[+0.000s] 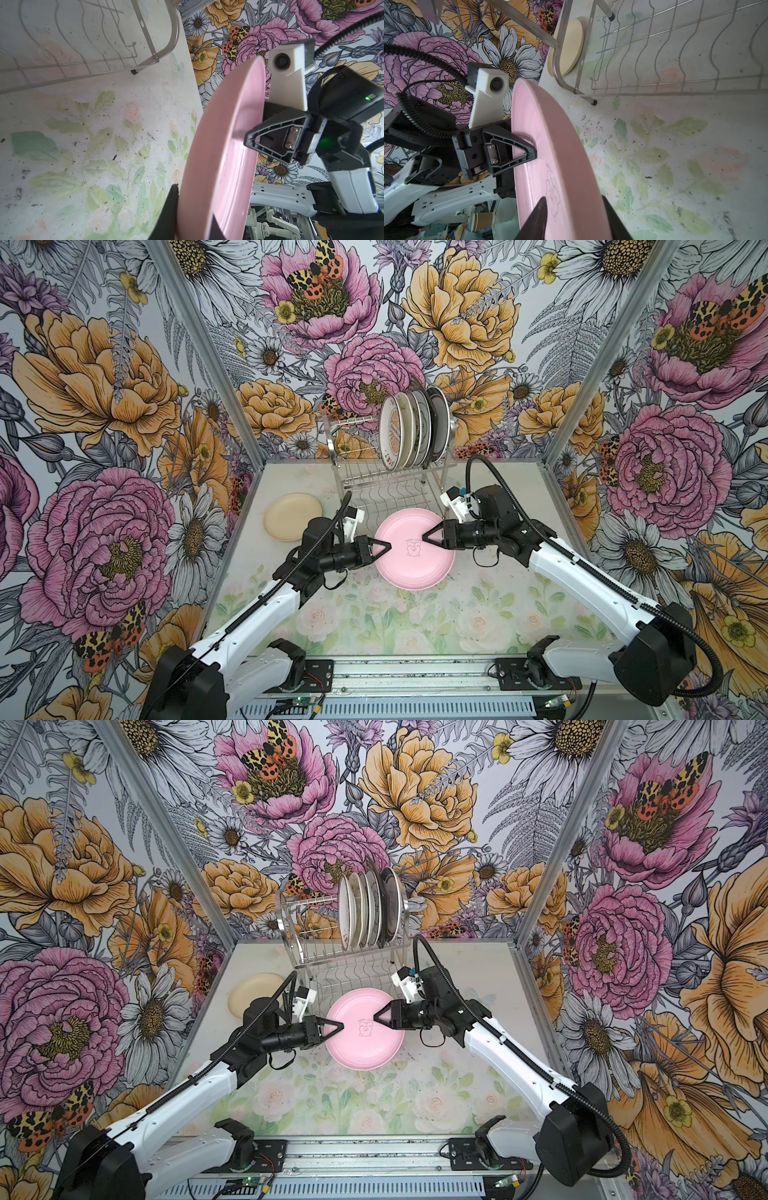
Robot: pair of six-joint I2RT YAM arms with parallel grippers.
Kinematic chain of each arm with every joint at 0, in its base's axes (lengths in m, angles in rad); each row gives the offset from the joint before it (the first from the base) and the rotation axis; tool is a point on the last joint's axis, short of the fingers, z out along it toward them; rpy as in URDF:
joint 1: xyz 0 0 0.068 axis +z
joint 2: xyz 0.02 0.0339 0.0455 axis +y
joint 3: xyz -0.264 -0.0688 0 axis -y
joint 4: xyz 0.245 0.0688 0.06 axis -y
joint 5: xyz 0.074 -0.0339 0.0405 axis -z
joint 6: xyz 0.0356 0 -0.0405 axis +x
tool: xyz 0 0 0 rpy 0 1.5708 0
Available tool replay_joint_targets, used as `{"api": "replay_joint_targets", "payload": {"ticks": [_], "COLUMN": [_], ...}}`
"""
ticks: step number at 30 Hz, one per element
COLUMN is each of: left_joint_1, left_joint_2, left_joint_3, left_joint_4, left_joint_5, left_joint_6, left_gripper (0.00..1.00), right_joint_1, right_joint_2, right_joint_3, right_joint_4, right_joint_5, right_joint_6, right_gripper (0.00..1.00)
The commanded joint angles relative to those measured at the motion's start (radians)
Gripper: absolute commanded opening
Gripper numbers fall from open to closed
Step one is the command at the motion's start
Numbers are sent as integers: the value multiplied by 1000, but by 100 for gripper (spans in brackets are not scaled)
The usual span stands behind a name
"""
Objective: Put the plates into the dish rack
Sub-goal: 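Lift the upright pink plate with the right gripper toward the rack while left gripper withdraws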
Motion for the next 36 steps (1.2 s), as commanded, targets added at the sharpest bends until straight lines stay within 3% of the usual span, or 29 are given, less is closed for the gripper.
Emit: {"api": "replay_joint_targets", "payload": {"ticks": [1,8,11,14,16,19,23,36], "left_joint_1": [10,21,28,38,51,78,130,235], "left_joint_2": [-23,-29,-30,-37,-51,-83,-127,-203], "left_joint_3": [20,19,24,35,49,61,67,84], "left_joint_4": [43,31,14,-36,-79,-157,-271,-489], "left_joint_5": [29,33,28,10,0,-25,-67,-215], "left_joint_6": [-10,-2,8,34,53,83,123,221], "left_gripper": [0,0,3,24,45,67,77,86], "right_joint_1": [-1,-7,-12,-19,-15,4,50,309], "right_joint_2": [0,1,-4,-16,-32,-53,-77,-30], "right_joint_3": [-5,-6,-3,-10,-10,26,98,501], "right_joint_4": [93,95,91,87,84,11,-111,-468], "right_joint_5": [-123,-161,-127,-69,-21,80,246,827], "right_joint_6": [25,25,30,48,59,32,1,-49], "right_gripper": [32,11,8,6,6,5,4,4]}}
